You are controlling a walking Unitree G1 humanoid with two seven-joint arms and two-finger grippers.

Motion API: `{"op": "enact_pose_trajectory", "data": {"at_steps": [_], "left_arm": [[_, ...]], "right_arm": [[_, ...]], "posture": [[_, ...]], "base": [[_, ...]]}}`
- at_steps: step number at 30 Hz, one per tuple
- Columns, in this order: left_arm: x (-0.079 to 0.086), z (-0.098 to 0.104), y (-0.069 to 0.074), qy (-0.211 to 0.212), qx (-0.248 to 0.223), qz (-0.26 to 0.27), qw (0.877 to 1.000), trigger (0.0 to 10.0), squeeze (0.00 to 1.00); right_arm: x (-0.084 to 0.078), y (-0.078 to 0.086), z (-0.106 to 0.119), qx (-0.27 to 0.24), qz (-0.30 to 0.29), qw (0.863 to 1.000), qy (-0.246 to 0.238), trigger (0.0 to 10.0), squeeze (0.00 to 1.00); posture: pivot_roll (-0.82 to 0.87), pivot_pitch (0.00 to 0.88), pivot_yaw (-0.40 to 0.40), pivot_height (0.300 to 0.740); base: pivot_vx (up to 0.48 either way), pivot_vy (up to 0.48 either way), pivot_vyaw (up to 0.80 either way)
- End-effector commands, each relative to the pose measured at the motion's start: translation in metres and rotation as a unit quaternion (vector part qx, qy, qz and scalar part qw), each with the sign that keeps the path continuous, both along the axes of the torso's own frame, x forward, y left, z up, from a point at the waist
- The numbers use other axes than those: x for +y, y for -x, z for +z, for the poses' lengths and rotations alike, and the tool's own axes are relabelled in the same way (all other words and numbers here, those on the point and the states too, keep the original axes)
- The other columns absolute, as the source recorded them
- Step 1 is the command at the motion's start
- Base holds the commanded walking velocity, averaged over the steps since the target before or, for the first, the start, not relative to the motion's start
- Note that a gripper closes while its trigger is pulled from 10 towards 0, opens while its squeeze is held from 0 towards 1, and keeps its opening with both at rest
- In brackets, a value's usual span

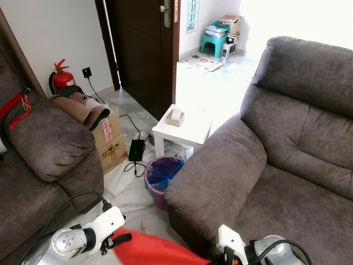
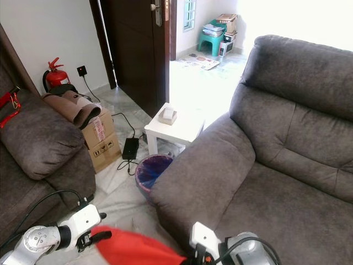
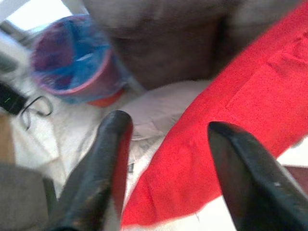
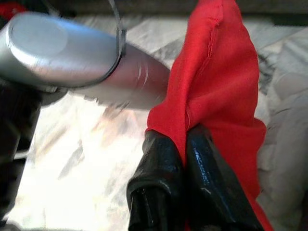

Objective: Move the pillow to the sofa from floor

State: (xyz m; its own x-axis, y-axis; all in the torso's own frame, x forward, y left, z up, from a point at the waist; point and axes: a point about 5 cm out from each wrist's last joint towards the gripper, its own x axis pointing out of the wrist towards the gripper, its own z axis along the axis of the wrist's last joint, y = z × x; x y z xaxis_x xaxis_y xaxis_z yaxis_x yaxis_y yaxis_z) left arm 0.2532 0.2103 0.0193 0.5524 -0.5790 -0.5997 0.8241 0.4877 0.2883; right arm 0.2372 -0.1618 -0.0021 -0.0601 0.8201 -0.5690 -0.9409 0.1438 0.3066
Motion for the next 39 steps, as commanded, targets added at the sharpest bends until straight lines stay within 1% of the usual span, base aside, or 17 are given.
{"op": "enact_pose_trajectory", "data": {"at_steps": [1, 3, 5, 8, 10, 11, 13, 16, 19, 21, 22, 23, 24, 25, 32, 36, 39], "left_arm": [[0.004, -0.002, 0.005, -0.033, 0.015, -0.048, 0.998, 10.0, 1.0], [0.005, -0.003, 0.01, -0.038, 0.029, -0.085, 0.995, 10.0, 1.0], [0.005, -0.002, 0.01, -0.04, 0.035, -0.097, 0.994, 10.0, 1.0], [0.01, -0.008, 0.02, -0.081, 0.05, -0.149, 0.984, 10.0, 1.0], [0.01, -0.009, 0.022, -0.093, 0.051, -0.161, 0.981, 10.0, 1.0], [0.012, -0.013, 0.025, -0.119, 0.049, -0.18, 0.975, 10.0, 1.0], [0.013, -0.014, 0.025, -0.127, 0.046, -0.182, 0.974, 10.0, 1.0], [0.012, -0.012, 0.017, -0.127, 0.024, -0.162, 0.978, 10.0, 1.0], [0.013, -0.012, 0.016, -0.126, 0.025, -0.157, 0.979, 10.0, 1.0], [0.015, -0.015, 0.016, -0.153, 0.013, -0.167, 0.974, 10.0, 1.0], [0.015, -0.017, 0.016, -0.154, 0.012, -0.163, 0.974, 10.0, 0.96], [0.015, -0.018, 0.017, -0.153, 0.013, -0.16, 0.975, 10.0, 0.96], [0.015, -0.02, 0.018, -0.15, 0.017, -0.157, 0.976, 10.0, 0.21], [0.014, -0.024, 0.021, -0.144, 0.032, -0.153, 0.977, 10.0, 0.0], [0.009, -0.035, 0.028, -0.142, 0.053, -0.153, 0.976, 10.0, 0.0], [0.01, -0.038, 0.03, -0.152, 0.048, -0.156, 0.975, 10.0, 0.0], [0.006, -0.038, 0.027, -0.147, 0.037, -0.146, 0.978, 10.0, 0.0]], "right_arm": [[0.004, -0.004, 0.009, -0.017, 0.032, 0.999, -0.009, 10.0, 0.0], [0.004, -0.003, 0.01, -0.014, 0.047, 0.999, -0.003, 10.0, 0.0], [0.004, -0.003, 0.011, -0.015, 0.048, 0.999, -0.003, 10.0, 0.0], [0.006, -0.006, 0.016, -0.029, 0.051, 0.998, -0.009, 10.0, 0.0], [0.007, -0.006, 0.018, -0.03, 0.056, 0.998, -0.012, 10.0, 0.0], [0.008, -0.005, 0.02, -0.03, 0.068, 0.997, -0.015, 10.0, 0.0], [0.008, -0.004, 0.021, -0.031, 0.073, 0.997, -0.015, 10.0, 0.0], [0.007, -0.001, 0.026, -0.03, 0.09, 0.995, -0.013, 10.0, 0.0], [0.007, 0.0, 0.026, -0.028, 0.099, 0.995, -0.009, 10.0, 0.0], [0.006, 0.008, 0.027, -0.018, 0.13, 0.991, -0.005, 10.0, 0.0], [0.004, 0.01, 0.029, -0.016, 0.138, 0.99, -0.003, 10.0, 0.0], [0.003, 0.011, 0.03, -0.015, 0.143, 0.99, -0.002, 10.0, 0.0], [0.002, 0.012, 0.031, -0.015, 0.146, 0.989, -0.001, 10.0, 0.0], [0.001, 0.011, 0.034, -0.022, 0.148, 0.989, 0.0, 10.0, 0.0], [0.007, 0.015, 0.045, -0.027, 0.168, 0.985, -0.009, 10.0, 0.0], [0.008, 0.017, 0.051, -0.031, 0.176, 0.984, -0.013, 10.0, 0.0], [0.009, 0.021, 0.054, -0.027, 0.189, 0.982, -0.016, 10.0, 0.0]], "posture": [[0.16, 0.0, -0.01, 0.74], [0.16, 0.0, -0.013, 0.74], [0.16, 0.0, -0.013, 0.74], [0.15, 0.0, -0.006, 0.74], [0.15, 0.0, -0.006, 0.74], [0.14, 0.0, -0.007, 0.74], [0.14, 0.0, -0.006, 0.74], [0.13, 0.002, -0.003, 0.74], [0.12, 0.005, -0.006, 0.74], [0.12, 0.006, -0.013, 0.74], [0.11, 0.003, -0.016, 0.74], [0.11, 0.003, -0.016, 0.74], [0.11, 0.001, -0.019, 0.74], [0.11, 0.0, -0.018, 0.74], [0.1, 0.0, -0.026, 0.74], [0.09, 0.0, -0.025, 0.74], [0.09, 0.0, -0.03, 0.74]], "base": [[0.0, 0.0, 0.0], [0.0, 0.0, 0.0], [0.0, 0.0, 0.0], [0.0, 0.0, 0.0], [0.0, 0.0, 0.0], [0.0, 0.0, 0.0], [0.0, 0.0, 0.0], [0.0, 0.0, 0.0], [0.0, 0.0, 0.0], [0.0, 0.0, 0.0], [0.0, 0.0, 0.0], [0.0, 0.0, 0.0], [0.0, 0.0, 0.0], [0.0, 0.0, 0.0], [0.0, 0.0, 0.0], [0.0, 0.0, 0.0], [0.0, 0.0, 0.0]]}}
